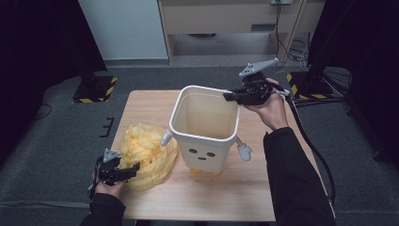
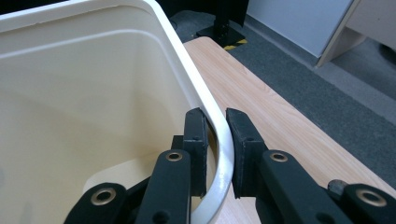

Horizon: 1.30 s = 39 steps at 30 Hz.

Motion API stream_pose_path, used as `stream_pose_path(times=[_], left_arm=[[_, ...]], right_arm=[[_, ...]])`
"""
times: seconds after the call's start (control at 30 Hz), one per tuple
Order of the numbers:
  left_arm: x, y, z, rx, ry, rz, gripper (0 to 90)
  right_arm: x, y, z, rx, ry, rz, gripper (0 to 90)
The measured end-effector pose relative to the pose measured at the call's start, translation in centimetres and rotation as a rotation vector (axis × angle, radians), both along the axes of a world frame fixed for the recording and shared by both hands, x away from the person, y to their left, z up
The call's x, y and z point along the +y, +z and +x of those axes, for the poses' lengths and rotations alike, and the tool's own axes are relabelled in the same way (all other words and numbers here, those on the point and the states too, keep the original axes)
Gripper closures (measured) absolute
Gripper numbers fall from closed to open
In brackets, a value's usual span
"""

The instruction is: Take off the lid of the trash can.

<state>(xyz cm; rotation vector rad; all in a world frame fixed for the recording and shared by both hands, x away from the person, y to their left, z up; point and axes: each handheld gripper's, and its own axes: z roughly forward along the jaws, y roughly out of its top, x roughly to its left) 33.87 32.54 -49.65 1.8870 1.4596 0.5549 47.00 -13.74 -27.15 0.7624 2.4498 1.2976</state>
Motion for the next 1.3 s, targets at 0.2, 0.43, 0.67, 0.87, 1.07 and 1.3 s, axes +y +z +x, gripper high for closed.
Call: stream_pose_path(times=[0.2, 0.43, 0.67, 0.87, 1.07, 1.3], left_arm=[[0.0, 0.0, 0.0, 0.003, -0.001, 0.002, 15.5], [0.0, 0.0, 0.1, 0.005, 0.000, 0.005, 15.5], [0.0, -0.1, 0.0, 0.005, 0.000, 0.006, 15.5], [-0.1, -0.1, 0.1, 0.007, -0.002, 0.005, 15.6], [-0.1, -0.1, 0.1, 0.005, 0.003, 0.003, 15.5], [-0.1, -0.1, 0.0, 0.005, 0.002, 0.005, 15.5]], right_arm=[[-0.1, 0.2, 0.1, 0.025, -0.009, -0.012, 80.3], [-0.6, 0.9, -0.1, 0.007, -0.006, 0.054, 80.7], [-1.0, 2.3, -0.6, -0.019, -0.043, 0.054, 80.7], [-1.1, 2.5, -1.2, -0.085, -0.068, 0.097, 80.4], [-1.9, 3.4, -2.3, -0.157, -0.128, 0.189, 80.5], [-2.8, 3.7, -3.6, -0.256, -0.235, 0.262, 80.5]])
